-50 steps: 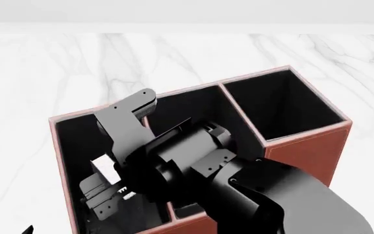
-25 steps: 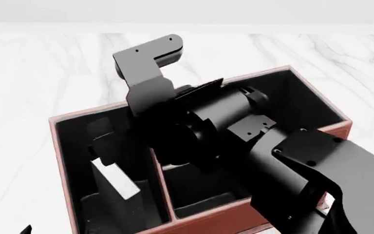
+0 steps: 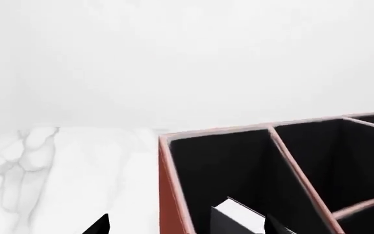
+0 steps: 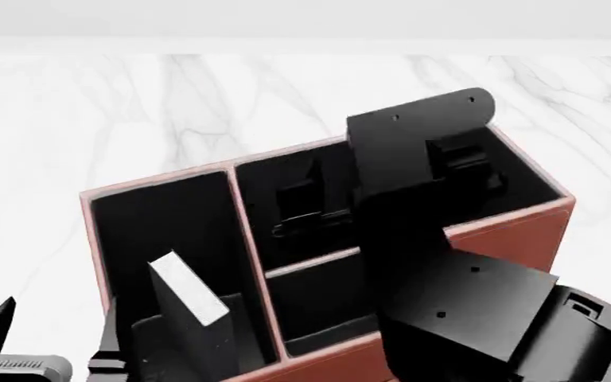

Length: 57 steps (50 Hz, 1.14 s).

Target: Pick up the book and place it in the left compartment of the caddy.

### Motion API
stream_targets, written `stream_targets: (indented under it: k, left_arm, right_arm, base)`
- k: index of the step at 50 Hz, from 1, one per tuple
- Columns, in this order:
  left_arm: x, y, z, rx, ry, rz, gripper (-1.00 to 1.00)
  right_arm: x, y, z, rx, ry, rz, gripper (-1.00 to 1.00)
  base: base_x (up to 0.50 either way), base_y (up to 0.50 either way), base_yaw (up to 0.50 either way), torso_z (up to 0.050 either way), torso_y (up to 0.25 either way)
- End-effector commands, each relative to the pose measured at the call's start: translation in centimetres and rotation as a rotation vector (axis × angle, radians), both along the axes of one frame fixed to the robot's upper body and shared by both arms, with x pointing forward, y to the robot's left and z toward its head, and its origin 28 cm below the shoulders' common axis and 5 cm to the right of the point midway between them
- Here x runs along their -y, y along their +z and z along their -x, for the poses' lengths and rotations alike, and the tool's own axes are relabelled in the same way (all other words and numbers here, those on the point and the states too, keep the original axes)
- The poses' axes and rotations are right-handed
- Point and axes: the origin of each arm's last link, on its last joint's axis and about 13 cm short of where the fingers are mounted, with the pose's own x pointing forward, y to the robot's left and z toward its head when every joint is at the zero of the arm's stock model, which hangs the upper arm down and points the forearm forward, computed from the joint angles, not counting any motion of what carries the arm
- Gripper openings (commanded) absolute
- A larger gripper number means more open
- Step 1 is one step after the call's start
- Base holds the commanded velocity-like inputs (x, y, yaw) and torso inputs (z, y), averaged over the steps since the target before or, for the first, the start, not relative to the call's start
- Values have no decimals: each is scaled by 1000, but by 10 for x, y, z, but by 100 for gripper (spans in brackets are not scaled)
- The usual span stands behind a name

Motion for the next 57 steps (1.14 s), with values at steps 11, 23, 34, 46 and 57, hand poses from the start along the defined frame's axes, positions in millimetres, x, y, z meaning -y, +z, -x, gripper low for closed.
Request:
stream_targets:
  k: [11,23,34,46,57]
  left_arm:
    - [9,120,-33,280,-9,-41,100]
    - [17,193,-50,428,14,-63,100]
    - [23,218,-52,474,14,-56,100]
    - [23,230,-49,498,17,-54,100]
    - [26,233,-46,507,14,-57,100]
  right_arm:
    - [19,3,34,230,-127,-32,100]
    - [20,28,35,290,-154,-27,100]
    - [21,51,32,310,-176,-30,100]
    - [16,81,35,385,-181,-19,100]
    - [11,96,37,437,-162,-19,100]
  base:
    - [0,0,0,0,0]
    - [0,0,0,0,0]
    - [0,0,0,0,0]
    - [0,0,0,0,0]
    - [0,0,0,0,0]
